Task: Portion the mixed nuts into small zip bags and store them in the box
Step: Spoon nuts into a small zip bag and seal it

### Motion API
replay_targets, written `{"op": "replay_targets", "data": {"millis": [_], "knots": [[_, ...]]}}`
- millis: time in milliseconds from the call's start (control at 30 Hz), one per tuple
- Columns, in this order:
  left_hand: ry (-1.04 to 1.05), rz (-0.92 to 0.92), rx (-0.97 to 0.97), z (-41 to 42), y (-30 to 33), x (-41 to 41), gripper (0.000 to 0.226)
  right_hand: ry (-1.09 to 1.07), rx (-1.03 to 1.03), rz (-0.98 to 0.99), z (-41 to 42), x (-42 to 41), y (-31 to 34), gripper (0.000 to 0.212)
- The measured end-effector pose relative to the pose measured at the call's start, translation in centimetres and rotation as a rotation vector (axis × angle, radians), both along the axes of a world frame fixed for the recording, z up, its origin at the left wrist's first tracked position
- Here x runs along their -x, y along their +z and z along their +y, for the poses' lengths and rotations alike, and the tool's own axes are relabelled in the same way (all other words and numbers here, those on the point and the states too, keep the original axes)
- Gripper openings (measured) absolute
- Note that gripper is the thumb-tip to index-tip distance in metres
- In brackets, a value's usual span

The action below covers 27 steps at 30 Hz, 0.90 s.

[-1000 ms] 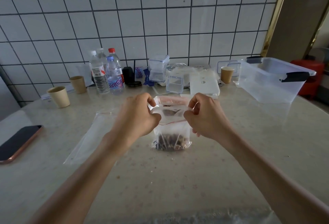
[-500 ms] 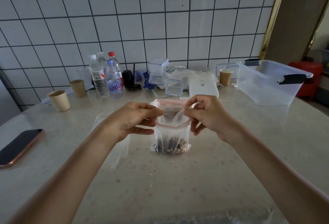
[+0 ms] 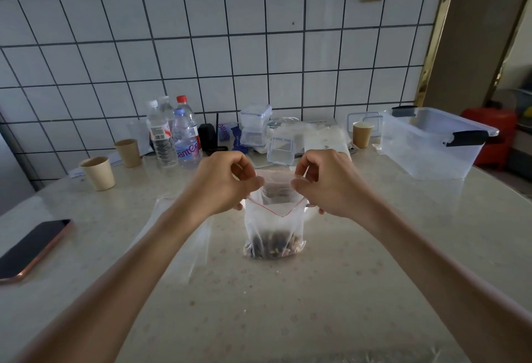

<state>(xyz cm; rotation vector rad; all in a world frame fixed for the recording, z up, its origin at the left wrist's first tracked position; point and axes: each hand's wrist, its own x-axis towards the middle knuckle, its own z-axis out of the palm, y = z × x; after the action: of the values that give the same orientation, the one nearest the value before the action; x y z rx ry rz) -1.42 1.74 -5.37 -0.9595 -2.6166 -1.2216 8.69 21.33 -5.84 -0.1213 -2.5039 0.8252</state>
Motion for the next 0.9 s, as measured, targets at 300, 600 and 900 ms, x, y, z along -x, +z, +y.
{"op": "replay_targets", "data": {"millis": [300, 600, 900], "knots": [[-0.043, -0.119, -0.133, -0.5, 0.9, 0.3, 0.026, 0.003, -0.056, 0.022, -0.2, 0.1, 0.9, 0.015], [0.088, 0.311, 0.13, -1.0, 1.1, 0.5, 0.027, -0.057, -0.133, 0.008, 0.2, -0.3, 2.2, 0.027], [-0.035, 0.081, 0.109, -1.2, 3.2, 0.6, 0.014, 0.31, -0.366, -0.079, -0.6, -0.9, 3.5, 0.027]]}}
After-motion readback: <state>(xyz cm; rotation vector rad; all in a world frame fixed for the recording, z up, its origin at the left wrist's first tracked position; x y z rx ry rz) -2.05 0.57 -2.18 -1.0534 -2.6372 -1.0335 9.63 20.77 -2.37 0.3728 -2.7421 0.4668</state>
